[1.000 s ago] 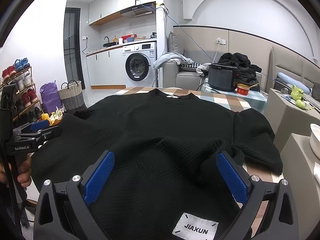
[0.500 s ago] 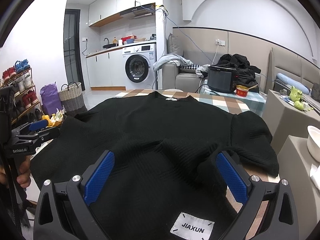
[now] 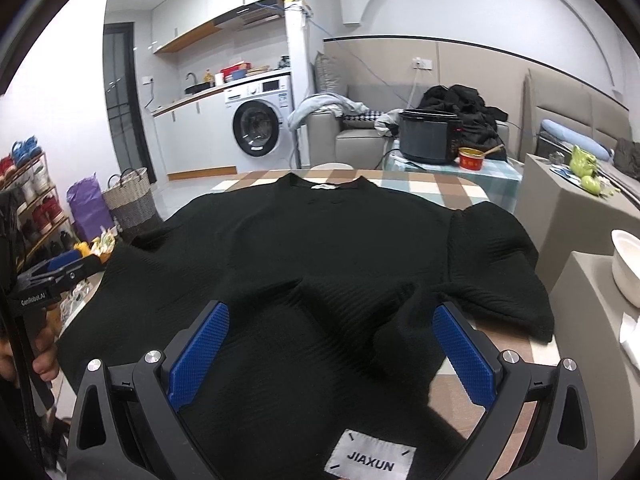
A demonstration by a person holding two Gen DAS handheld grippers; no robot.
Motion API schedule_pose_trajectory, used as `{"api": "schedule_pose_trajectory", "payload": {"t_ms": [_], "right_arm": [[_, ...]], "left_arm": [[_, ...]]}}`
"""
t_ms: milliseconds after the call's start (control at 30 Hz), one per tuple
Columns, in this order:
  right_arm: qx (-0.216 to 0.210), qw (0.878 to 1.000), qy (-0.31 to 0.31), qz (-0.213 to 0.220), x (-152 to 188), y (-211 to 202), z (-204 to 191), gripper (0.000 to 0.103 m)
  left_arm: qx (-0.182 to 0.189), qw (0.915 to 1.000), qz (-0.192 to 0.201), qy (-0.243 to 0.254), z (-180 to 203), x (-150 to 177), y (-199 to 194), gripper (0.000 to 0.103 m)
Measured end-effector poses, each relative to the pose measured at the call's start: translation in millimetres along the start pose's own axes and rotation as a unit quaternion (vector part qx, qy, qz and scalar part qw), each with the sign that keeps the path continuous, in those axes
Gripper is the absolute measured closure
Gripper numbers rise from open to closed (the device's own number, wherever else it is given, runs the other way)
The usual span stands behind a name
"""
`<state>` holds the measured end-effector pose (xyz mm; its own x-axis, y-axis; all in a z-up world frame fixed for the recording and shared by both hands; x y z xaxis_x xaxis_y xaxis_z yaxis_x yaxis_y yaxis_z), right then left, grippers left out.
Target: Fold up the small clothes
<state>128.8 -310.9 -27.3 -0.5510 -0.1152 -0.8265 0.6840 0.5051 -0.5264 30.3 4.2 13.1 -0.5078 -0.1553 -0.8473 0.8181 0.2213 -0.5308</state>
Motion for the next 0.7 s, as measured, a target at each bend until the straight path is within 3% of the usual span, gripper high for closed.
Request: {"api": "schedule_pose_trajectory", "payload": {"t_ms": [267, 467, 700], "right_arm": [[-0.013, 0.999, 0.039, -0.011, -8, 1, 19, 0.000], [0.005, 0.999, 0.052, -0.006, -16, -3, 33, 0.000], [0.038, 0.991, 0.127, -0.001, -19, -11, 75, 0.000]], "left_arm": [[0.003, 1.0000, -0.002, -0.001, 2, -21, 23, 0.001], [0.020, 0.9997, -0.005, 0.015, 14, -32, 36, 0.001], [0.032, 0.9989, -0.010, 0.033, 25, -41, 50, 0.001]]}}
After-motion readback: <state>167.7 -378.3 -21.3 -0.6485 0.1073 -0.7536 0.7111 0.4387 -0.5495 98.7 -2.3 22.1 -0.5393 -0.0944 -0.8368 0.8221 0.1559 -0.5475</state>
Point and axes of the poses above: each gripper's, at about its wrist camera, not at the fingertips, and y roughly the way its jaws point, z to its right, x to its underside, the point moved 3 cm from there along y, roughly the way its jaws point, and after that the axes turned 11 degrees about -x, right-handed, at the moved point
